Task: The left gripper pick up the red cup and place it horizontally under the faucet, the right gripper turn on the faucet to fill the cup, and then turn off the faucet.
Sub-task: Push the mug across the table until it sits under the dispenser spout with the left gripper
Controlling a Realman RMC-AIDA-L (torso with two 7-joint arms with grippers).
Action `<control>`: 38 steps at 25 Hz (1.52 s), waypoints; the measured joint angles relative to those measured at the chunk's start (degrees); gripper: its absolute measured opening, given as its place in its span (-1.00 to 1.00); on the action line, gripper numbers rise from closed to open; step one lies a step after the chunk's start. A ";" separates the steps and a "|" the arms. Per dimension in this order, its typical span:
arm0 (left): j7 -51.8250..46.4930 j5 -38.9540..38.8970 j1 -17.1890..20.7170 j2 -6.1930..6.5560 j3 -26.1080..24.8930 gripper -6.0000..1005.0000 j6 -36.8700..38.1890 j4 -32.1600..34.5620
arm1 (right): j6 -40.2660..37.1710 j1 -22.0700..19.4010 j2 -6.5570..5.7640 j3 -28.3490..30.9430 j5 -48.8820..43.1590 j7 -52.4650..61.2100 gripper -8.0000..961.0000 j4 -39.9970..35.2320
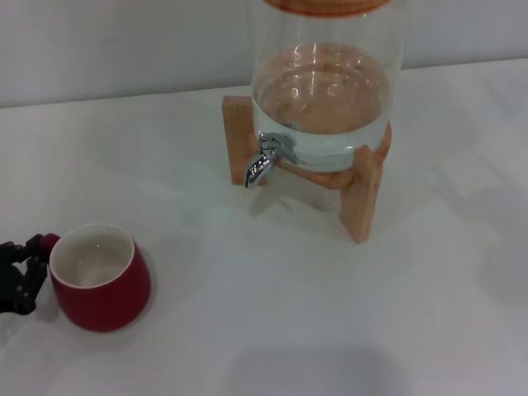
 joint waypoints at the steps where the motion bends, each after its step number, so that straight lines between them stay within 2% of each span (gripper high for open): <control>1: 0.00 -0.08 -0.23 0.00 -0.01 -0.77 0.03 -0.12 | 0.00 0.00 0.01 0.00 0.00 0.00 0.51 0.00; 24: 3.00 -3.23 -10.65 -0.10 -0.01 -0.77 3.24 -9.22 | 0.50 0.04 0.09 0.00 0.00 0.00 0.51 -0.16; 33: 2.70 -3.18 -15.85 -0.02 0.15 -0.77 5.58 -13.41 | 0.59 0.09 0.16 -0.26 0.00 0.00 0.51 -0.46; 38: 2.42 -3.15 -18.89 -0.01 2.32 -0.77 7.08 -15.34 | 0.62 0.17 0.18 -0.33 0.00 0.00 0.51 -0.63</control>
